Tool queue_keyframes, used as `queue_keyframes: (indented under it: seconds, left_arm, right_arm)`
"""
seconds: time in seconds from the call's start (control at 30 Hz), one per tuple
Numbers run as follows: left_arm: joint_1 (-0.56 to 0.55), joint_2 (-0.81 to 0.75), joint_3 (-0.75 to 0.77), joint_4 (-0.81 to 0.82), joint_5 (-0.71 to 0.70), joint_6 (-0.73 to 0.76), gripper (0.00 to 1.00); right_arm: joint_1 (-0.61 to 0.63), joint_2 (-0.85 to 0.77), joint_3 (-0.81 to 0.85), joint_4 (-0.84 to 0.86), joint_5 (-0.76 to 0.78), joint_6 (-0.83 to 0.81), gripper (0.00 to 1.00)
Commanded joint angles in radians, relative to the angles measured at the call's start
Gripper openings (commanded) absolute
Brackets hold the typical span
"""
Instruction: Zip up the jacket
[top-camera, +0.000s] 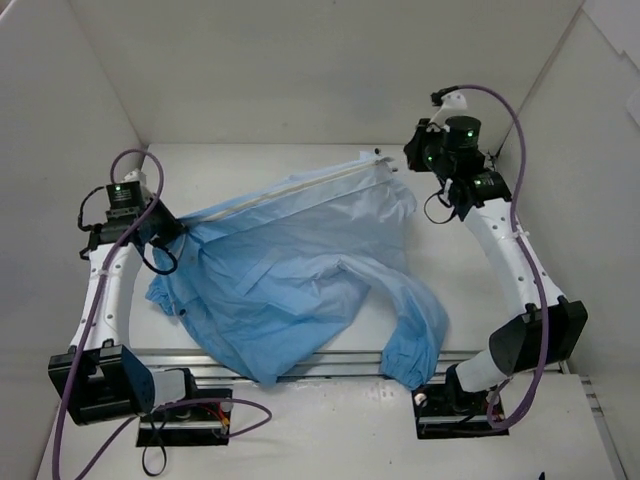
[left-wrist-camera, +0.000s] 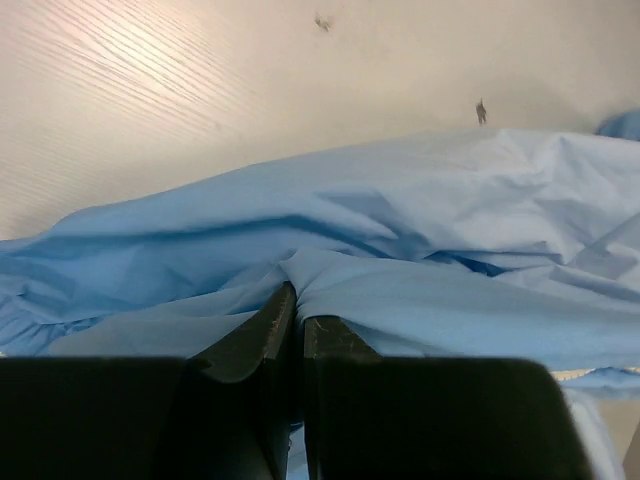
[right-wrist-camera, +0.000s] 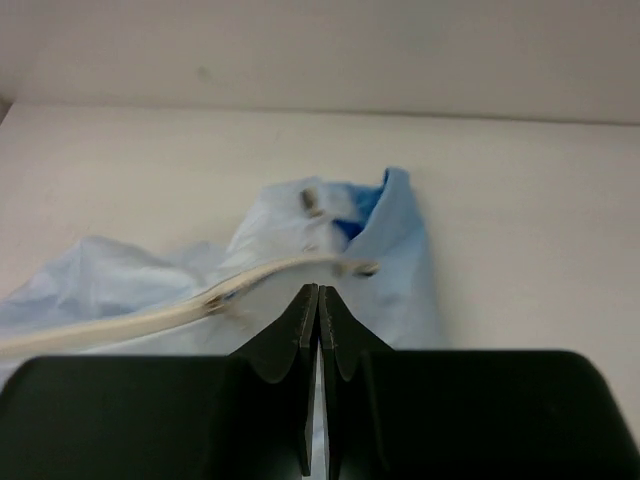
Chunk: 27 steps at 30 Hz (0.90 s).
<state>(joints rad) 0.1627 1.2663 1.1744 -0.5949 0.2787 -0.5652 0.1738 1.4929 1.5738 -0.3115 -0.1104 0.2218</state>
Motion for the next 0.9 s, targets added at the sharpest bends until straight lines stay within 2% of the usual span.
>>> queue_keyframes:
  seconds: [0.0, 0.27, 0.4, 0.43, 0.47, 0.5, 0.57, 0.6, 0.63, 0.73, 0.8, 0.87]
  left_arm:
    - [0.093, 0.001, 0.079, 0.029, -0.113, -0.027, 0.0]
    - [0.103, 0.071, 0.215, 0.044, -0.073, -0.033, 0.0]
    - [0.063, 0.104, 0.205, -0.008, -0.101, -0.004, 0.0]
    - [0.054, 0.105, 0.183, -0.014, -0.114, -0.002, 0.04]
    - [0.044, 0.102, 0.163, -0.022, -0.125, -0.004, 0.1]
    - [0.044, 0.1, 0.119, -0.034, -0.133, -0.01, 0.35]
    - [0.034, 0.09, 0.087, -0.064, -0.16, -0.007, 0.57]
    - [0.025, 0.081, 0.077, -0.075, -0.179, 0.004, 0.89]
    - [0.012, 0.073, 0.079, -0.083, -0.229, 0.014, 1.0]
    - [-0.055, 0.025, 0.117, -0.086, -0.312, 0.068, 1.0]
    - [-0.113, -0.016, 0.142, -0.008, -0.293, 0.115, 1.0]
    - [-0.184, -0.019, 0.172, 0.099, -0.21, 0.2, 1.0]
  right_arm:
    - [-0.114, -0.008, 0.12, 0.124, 0.183, -0.039, 0.0]
    - [-0.22, 0.053, 0.281, 0.098, 0.127, -0.055, 0.0]
    - [-0.22, 0.052, 0.229, 0.071, -0.044, -0.036, 0.0]
    - [-0.217, 0.034, 0.168, 0.074, -0.066, -0.021, 0.0]
    - [-0.206, 0.024, 0.134, 0.072, -0.074, -0.018, 0.0]
    - [-0.18, 0.004, 0.062, 0.072, -0.078, -0.015, 0.05]
    - [-0.159, -0.009, -0.006, 0.077, -0.093, 0.014, 0.15]
    - [-0.16, -0.013, -0.061, 0.078, -0.098, 0.03, 0.27]
    - [-0.117, -0.016, -0.089, 0.08, -0.101, 0.056, 0.31]
    - [-0.083, -0.032, -0.181, 0.087, -0.123, 0.083, 0.39]
    - [-0.056, -0.06, -0.243, 0.107, -0.133, 0.102, 0.43]
    - [-0.039, -0.08, -0.282, 0.132, -0.155, 0.132, 0.45]
